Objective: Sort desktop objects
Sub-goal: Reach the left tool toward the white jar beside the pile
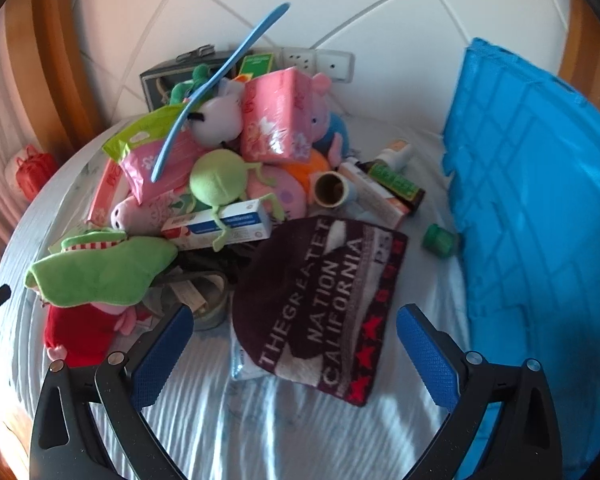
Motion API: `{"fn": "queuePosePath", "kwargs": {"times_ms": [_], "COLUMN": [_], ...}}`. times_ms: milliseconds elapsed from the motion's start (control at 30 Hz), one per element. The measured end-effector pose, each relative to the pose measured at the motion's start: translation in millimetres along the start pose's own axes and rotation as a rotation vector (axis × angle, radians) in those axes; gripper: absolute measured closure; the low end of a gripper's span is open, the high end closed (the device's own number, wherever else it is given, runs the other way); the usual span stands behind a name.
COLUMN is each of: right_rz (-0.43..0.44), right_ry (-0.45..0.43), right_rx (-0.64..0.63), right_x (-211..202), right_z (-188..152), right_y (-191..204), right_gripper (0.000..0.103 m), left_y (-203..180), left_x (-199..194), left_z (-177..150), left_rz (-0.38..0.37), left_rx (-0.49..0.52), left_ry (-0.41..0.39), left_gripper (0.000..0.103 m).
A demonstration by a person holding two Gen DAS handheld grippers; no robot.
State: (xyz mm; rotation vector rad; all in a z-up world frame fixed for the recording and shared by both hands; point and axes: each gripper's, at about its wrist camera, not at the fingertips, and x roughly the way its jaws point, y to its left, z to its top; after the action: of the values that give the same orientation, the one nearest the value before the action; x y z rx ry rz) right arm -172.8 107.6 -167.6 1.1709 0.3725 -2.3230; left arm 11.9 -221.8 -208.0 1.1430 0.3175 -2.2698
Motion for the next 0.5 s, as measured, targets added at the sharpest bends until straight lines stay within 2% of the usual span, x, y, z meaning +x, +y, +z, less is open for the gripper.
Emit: {"fn": "queuePosePath", "kwargs": {"times_ms": [167,233,333,367,400,433,467,500], "right_rz": [0.040,0.063,0.077,0.086,0.096,0.105,0.114,0.119], "right_ry": [0.053,0.066,0.071,0.075,0.082,0.088,0.093,0.097], "right_rx": [-0.046,-0.052,-0.063,-0.065,-0.066,-0.065,-0.065,-0.066], "right_x": [35.2,47.1,62.8,70.5,77.5,83.2,90.9,97.1], "right_z": [11.1,16.7,25.4,29.7,32.9,35.7,39.3,42.0], "right_y": [16.1,20.5,25.1,26.3,26.7,26.5,26.2,26.0], "right_gripper": [0.000,0.000,0.000,0.000,0.004,0.013,0.017,0.021], "left_y": [-2.1,-10.2,-14.8,-15.0,-15.3,-16.3,-17.8,-18.6], "left_x": [31.0,43.0,62.0,68.7,73.0,77.8,82.4,84.9], "left_z": [1.4,3.0,6.3,7.5,8.3,8.8,8.8,8.8], "left_rz": [-0.010,-0.001,0.004,-0.007,-0.019,-0.023,-0.025,-0.029], "left_rx": [-0.031,-0.021,-0.040,-0.053,-0.063,-0.067,-0.064,-0.062], "left_ry": [0.048,0.057,0.095,0.114,0.128,0.141,0.152,0.155], "left_gripper": [0.011,0.015,0.030,0.038,0.044,0.045,0.047,0.053]}}
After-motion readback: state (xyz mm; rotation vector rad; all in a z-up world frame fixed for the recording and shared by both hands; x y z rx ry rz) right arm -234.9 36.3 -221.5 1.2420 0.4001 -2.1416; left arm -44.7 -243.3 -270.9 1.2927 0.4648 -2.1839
